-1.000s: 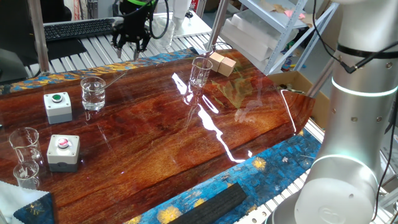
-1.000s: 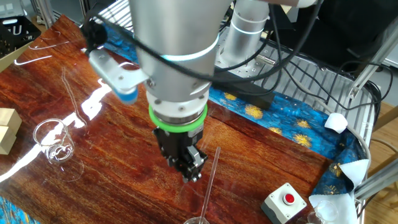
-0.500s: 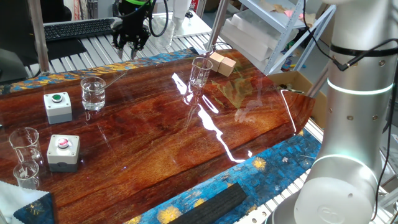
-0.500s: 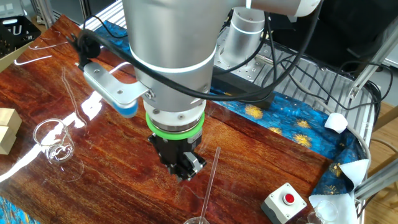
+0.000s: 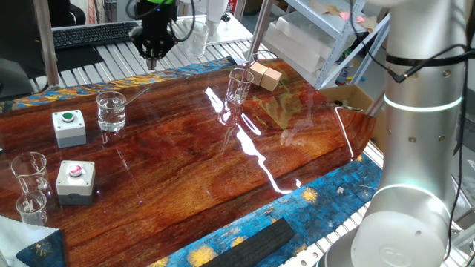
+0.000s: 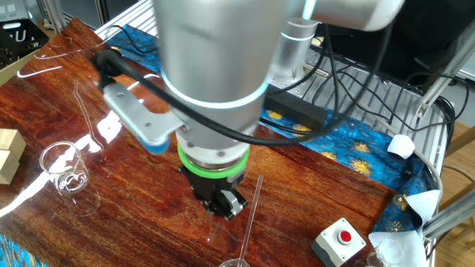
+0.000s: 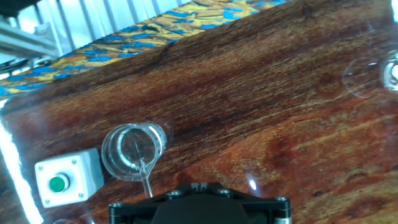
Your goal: Stir the beaker with a glass rod
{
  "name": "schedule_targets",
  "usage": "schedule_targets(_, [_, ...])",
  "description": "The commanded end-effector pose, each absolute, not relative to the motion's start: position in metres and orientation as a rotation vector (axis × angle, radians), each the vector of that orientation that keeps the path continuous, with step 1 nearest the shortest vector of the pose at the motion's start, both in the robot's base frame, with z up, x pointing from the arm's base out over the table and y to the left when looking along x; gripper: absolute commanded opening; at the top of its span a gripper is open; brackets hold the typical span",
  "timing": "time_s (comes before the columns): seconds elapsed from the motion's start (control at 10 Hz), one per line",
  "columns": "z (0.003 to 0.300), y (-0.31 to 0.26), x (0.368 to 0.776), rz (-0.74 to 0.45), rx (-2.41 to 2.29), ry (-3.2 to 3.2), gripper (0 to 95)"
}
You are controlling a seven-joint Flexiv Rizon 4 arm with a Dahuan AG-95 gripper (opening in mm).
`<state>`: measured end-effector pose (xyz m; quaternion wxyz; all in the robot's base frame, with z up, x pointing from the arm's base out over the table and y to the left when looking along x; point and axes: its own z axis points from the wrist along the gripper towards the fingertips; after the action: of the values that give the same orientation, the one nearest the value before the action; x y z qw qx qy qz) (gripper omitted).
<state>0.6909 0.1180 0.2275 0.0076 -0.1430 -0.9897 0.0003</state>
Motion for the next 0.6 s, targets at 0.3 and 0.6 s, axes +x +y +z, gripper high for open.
schedule_targets(0.3, [0.2265,0.1155,0.6860,-0.043,-0.433,-3.115,0.0])
schedule_targets(0.6, [0.2265,0.1155,0.6860,-0.046,-0.405,-3.120,0.0])
